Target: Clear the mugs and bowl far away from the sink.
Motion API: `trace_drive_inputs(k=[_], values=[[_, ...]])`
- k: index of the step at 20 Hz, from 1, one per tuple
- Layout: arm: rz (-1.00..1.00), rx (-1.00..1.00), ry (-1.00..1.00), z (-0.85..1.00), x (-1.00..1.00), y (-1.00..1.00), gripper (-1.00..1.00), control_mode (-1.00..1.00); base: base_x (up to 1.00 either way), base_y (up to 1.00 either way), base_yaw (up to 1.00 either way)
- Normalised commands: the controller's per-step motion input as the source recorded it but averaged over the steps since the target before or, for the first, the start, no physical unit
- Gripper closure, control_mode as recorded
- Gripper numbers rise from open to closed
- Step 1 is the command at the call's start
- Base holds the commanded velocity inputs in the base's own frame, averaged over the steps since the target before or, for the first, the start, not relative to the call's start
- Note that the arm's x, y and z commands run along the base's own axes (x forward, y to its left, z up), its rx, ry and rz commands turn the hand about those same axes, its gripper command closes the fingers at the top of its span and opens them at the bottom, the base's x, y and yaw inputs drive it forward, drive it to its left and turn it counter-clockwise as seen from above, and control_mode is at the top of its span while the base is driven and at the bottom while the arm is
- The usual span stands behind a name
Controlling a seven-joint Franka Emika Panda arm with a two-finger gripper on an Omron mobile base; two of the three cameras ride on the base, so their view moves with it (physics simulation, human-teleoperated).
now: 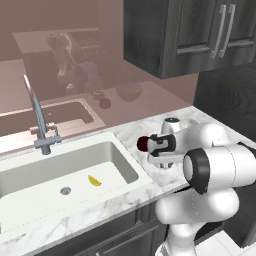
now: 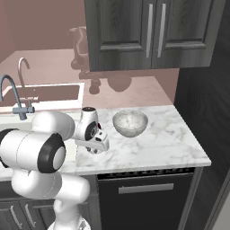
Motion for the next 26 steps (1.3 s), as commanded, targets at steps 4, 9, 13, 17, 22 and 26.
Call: trace_drive_inputs(k=[4, 9, 13, 17, 22, 26], values=[[0.0, 0.0, 0.0, -0.16, -0.05, -0.05, 1.0, -1.0, 0.0, 0.0, 0.0], [0.0, 0.0, 0.0, -0.14, 0.0, -0.04, 1.0, -1.0, 0.0, 0.0, 0.0], [0.0, 0.03, 0.01, 0.02, -0.04, -0.06, 1.0, -1.0, 0.0, 0.0, 0.0], [0.0, 0.06, -0.05, 0.54, -0.41, -0.11, 1.0, -1.0, 0.0, 0.0, 0.0], [0.0, 0.05, -0.13, 0.87, -0.78, -0.03, 1.0, -1.0, 0.0, 0.0, 0.0], [0.0, 0.04, -0.03, 0.93, -0.62, -0.02, 1.0, -1.0, 0.0, 0.0, 0.0]])
